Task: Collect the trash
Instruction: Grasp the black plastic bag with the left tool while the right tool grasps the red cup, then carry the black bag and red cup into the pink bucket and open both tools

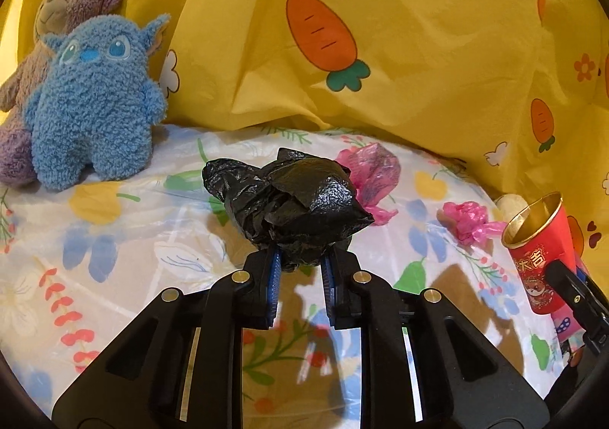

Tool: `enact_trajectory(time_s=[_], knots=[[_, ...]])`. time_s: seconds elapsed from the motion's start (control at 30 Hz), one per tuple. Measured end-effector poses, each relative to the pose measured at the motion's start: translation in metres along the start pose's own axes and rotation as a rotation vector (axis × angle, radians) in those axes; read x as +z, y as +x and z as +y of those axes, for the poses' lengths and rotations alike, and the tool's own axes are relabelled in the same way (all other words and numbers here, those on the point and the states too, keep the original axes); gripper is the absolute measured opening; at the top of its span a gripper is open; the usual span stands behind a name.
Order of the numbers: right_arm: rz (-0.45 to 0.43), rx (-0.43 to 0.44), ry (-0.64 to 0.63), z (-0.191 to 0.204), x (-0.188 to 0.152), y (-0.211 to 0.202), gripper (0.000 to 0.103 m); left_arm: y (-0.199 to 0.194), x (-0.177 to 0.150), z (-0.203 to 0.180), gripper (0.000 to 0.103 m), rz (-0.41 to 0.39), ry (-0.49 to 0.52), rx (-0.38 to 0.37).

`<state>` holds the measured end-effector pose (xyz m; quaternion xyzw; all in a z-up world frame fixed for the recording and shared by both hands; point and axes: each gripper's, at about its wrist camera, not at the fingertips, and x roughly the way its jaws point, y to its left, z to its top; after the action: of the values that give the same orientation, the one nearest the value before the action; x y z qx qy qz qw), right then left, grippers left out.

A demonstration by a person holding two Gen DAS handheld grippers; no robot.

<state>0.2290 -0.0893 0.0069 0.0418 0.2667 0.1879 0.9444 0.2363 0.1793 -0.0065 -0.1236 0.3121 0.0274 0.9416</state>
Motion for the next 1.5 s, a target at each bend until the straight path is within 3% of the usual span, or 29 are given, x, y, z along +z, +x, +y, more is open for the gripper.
enact_trajectory(time_s=[0.43, 0.83, 1.13, 1.5], knots=[[-0.100, -0.031, 0.107, -0.039, -0.013, -0.069, 0.063, -0.057, -0.016, -0.085, 0.018, -0.054, 0.141, -0.146], [-0.252, -0.255, 0.271, -0.135, -0.014, -0.154, 0.064, -0.075, -0.031, -0.226, 0.018, -0.033, 0.314, -0.425], [-0.314, -0.406, 0.378, -0.201, -0.024, -0.194, 0.064, -0.051, -0.056, -0.338, 0.018, 0.052, 0.422, -0.604], [-0.308, -0.480, 0.427, -0.235, -0.035, -0.202, 0.064, -0.002, -0.072, -0.399, 0.018, 0.146, 0.456, -0.672]])
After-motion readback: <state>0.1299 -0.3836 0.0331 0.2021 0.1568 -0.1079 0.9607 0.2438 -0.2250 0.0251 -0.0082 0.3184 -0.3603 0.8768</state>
